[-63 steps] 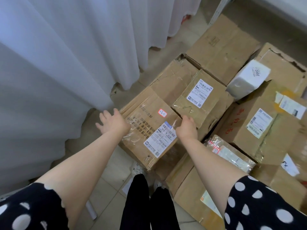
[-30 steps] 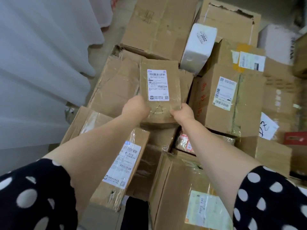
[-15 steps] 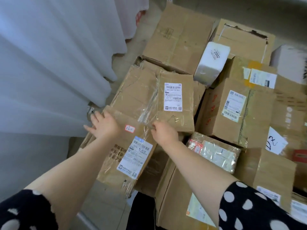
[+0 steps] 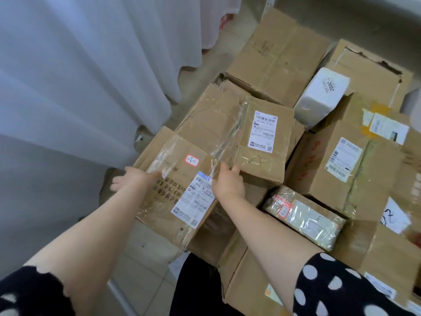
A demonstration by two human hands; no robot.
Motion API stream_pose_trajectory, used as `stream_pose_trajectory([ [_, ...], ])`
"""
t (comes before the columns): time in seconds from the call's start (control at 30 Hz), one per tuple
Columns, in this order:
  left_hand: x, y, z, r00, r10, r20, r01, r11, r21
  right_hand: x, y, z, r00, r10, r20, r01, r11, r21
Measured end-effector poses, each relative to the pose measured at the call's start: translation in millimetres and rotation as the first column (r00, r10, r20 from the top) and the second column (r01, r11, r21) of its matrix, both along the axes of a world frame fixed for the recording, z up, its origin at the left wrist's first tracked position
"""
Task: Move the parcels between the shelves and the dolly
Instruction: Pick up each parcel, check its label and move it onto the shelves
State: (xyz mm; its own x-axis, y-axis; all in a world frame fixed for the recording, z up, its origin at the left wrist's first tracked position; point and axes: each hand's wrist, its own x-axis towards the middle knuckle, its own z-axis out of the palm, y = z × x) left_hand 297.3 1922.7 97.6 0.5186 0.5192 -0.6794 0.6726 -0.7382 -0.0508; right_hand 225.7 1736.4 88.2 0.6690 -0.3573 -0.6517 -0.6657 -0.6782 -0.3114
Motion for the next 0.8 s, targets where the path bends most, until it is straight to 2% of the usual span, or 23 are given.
stream_pose_trajectory([
  [0.23,15,-6,8,0.990,0.060,0.130,-0.057,0.998,-0.032,24,-2,7,0.991,-0.051,0.126,0.049,0.999,0.023],
  [0.4,30,-25,-2,0.978,0.014,0.209,0.014,0.991,-0.132,31,-20,7,0.976,-0.108,0.192,0.098,0.993,0.061],
  [0.47,28,-37,-4,0.969,-0.106,0.222,0.130,0.987,-0.097,27,-30,5,0.964,-0.122,0.237,0.120,0.993,0.023],
  [0.5,25,-45,-3,0.950,-0.216,0.224,0.230,0.972,-0.037,24,-36,3,0.957,-0.128,0.262,0.138,0.990,-0.018],
  [0.53,21,-57,-2,0.907,-0.344,0.241,0.350,0.937,0.020,21,-42,1,0.949,-0.140,0.284,0.166,0.984,-0.069],
  [0.6,16,-83,1,0.764,-0.551,0.337,0.569,0.821,0.050,14,-58,-5,0.937,-0.184,0.297,0.242,0.955,-0.172],
  [0.67,13,-111,1,0.684,-0.635,0.360,0.685,0.728,-0.019,8,-79,-11,0.921,-0.296,0.253,0.352,0.912,-0.213],
  [0.8,3,-147,-5,0.667,-0.728,0.160,0.745,0.646,-0.164,-1,-119,-32,0.830,-0.552,0.081,0.557,0.827,-0.073],
])
